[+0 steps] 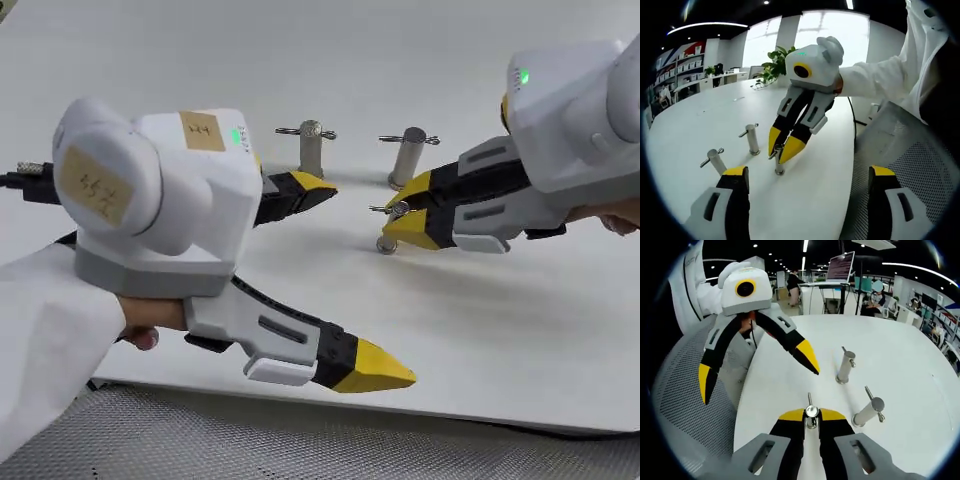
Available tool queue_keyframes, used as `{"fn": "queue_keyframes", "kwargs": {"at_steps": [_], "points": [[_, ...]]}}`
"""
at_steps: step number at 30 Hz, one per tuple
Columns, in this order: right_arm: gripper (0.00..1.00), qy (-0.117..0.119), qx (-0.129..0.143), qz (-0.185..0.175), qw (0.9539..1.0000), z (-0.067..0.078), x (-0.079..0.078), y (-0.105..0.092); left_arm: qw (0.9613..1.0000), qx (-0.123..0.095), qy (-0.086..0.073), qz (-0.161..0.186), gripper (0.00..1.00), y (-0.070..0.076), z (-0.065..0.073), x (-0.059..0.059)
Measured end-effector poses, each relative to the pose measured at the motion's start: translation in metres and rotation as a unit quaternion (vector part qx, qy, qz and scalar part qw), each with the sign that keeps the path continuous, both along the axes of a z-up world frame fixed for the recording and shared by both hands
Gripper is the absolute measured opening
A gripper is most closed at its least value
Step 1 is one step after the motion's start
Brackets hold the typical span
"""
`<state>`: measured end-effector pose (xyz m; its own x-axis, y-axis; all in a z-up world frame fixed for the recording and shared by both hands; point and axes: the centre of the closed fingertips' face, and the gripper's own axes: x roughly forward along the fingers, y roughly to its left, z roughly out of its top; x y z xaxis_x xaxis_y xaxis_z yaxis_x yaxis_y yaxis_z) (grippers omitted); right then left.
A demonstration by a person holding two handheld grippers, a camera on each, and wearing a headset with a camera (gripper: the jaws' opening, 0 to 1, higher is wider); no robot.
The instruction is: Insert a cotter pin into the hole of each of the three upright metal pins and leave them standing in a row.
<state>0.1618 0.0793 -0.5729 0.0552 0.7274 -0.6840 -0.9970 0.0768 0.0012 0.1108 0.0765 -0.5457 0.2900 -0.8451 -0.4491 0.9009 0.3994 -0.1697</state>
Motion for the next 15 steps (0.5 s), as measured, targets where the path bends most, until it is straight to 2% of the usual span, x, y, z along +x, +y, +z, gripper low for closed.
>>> {"fn": "queue_keyframes", "kwargs": {"at_steps": [2,9,12,15], "points": [[0.04,0.002,0.000,-0.016,0.9999,0.000,0.004,-0.003,1.0000,0.002,0.000,0.004,0.99,0.002,0.000,0.001],[0.04,-0.009,0.002,-0.007,0.9999,0.008,0.013,-0.022,0.9999,0.000,0.004,0.013,0.99,0.005,0.001,0.002],[0.04,-0.020,-0.010,0.000,0.9997,0.009,0.025,-0.038,0.9999,0.004,0.007,0.012,0.99,0.005,-0.001,0.000],[0.04,-0.020,-0.007,-0.005,0.9998,0.010,0.037,-0.052,0.9999,0.005,0.010,0.012,0.99,0.005,-0.002,-0.001]]}}
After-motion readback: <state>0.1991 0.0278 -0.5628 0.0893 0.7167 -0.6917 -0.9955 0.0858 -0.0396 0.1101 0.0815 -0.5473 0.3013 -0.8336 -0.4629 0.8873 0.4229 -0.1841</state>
